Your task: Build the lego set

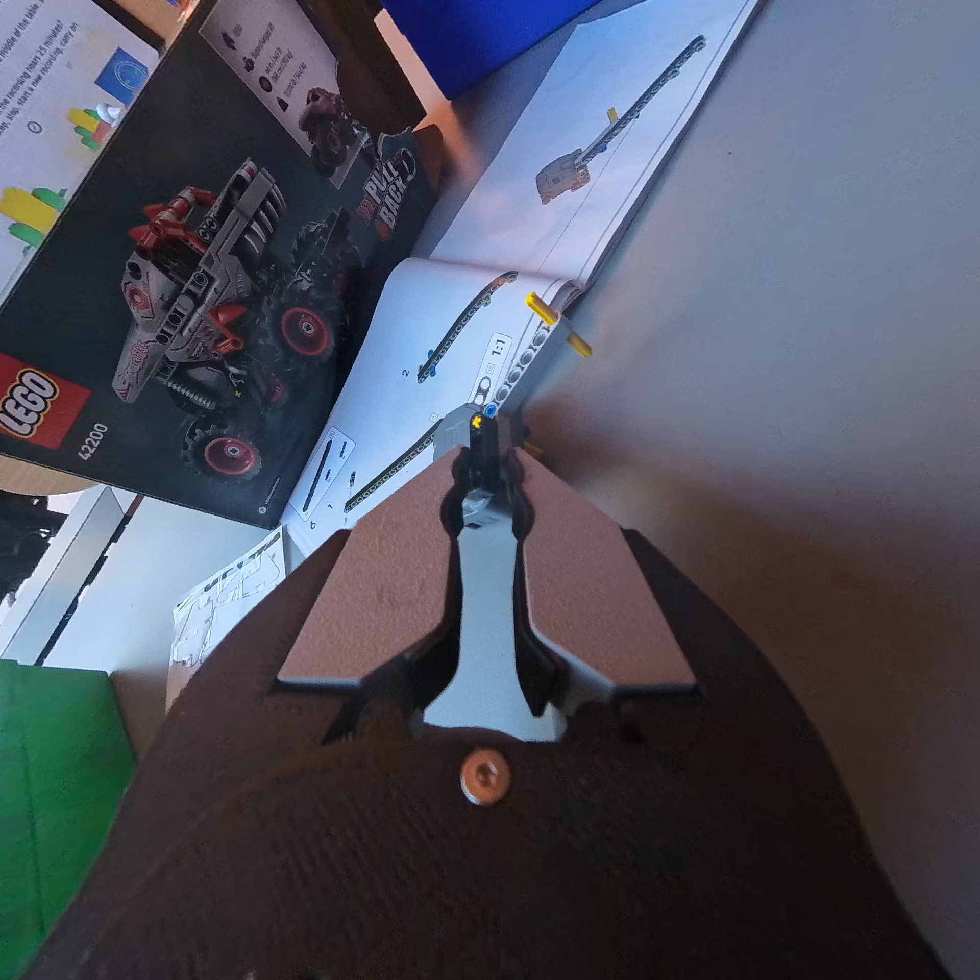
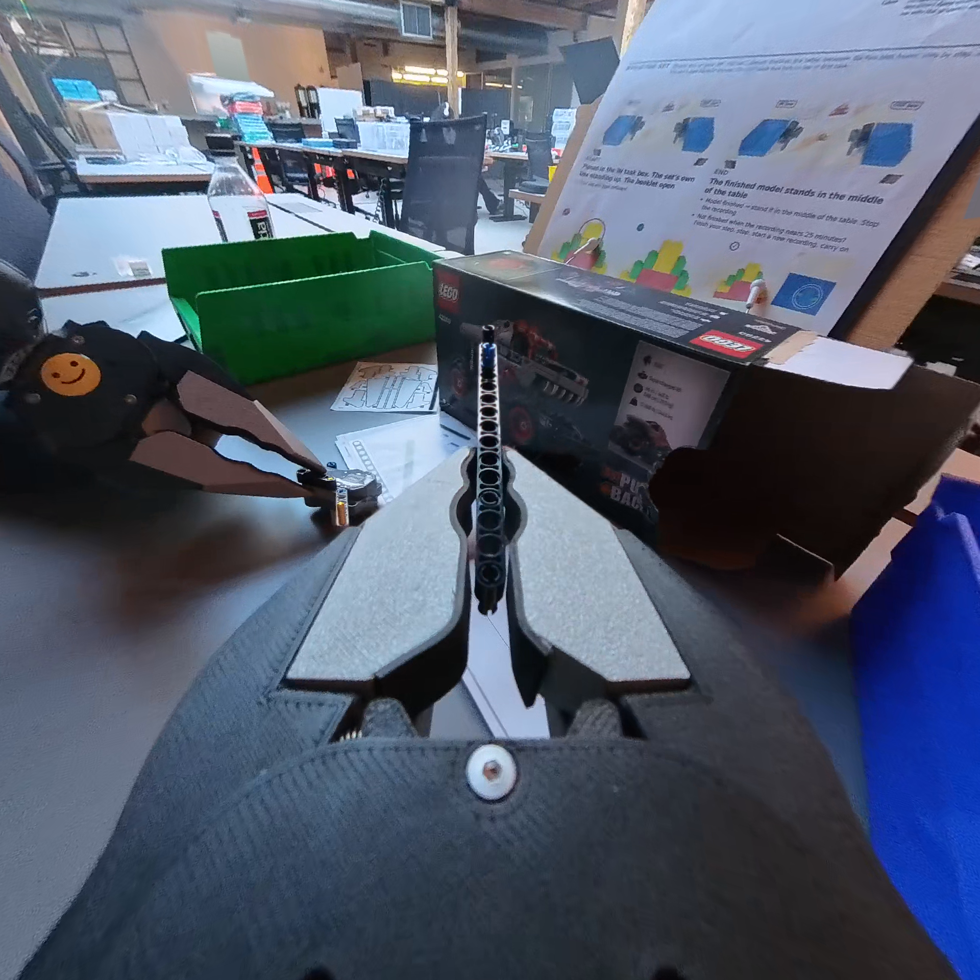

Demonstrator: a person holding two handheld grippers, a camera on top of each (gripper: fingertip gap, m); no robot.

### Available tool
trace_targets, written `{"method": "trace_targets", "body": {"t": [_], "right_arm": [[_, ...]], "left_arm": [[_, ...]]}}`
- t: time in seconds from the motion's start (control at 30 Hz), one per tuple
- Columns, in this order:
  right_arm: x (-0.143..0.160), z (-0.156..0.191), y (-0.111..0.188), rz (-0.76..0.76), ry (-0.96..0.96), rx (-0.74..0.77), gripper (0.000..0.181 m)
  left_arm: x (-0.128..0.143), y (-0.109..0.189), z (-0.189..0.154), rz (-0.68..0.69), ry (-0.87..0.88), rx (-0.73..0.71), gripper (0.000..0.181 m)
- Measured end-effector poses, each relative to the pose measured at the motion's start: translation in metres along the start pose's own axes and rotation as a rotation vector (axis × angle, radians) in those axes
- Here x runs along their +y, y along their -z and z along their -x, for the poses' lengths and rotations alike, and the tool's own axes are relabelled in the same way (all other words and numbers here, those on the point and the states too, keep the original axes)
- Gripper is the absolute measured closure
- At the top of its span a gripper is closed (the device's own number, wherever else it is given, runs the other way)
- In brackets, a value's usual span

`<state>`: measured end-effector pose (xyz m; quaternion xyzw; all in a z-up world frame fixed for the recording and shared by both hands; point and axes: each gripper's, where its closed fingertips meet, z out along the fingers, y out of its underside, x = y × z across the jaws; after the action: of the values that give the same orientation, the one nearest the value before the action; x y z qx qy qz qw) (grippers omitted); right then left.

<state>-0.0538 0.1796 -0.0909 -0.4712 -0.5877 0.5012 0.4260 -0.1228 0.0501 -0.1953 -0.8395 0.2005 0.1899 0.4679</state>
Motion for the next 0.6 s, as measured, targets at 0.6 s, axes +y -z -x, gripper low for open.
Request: {"method": "trace_targets", "body": {"t": [0.6], "right_arm": [[0.0052,0.0085,-0.0055,0.023,0.010,-0.028,0.177]], "left_arm": [[0.0004,-0.0003,0.0007,0.002,-0.011,-0.009,0.170]]}}
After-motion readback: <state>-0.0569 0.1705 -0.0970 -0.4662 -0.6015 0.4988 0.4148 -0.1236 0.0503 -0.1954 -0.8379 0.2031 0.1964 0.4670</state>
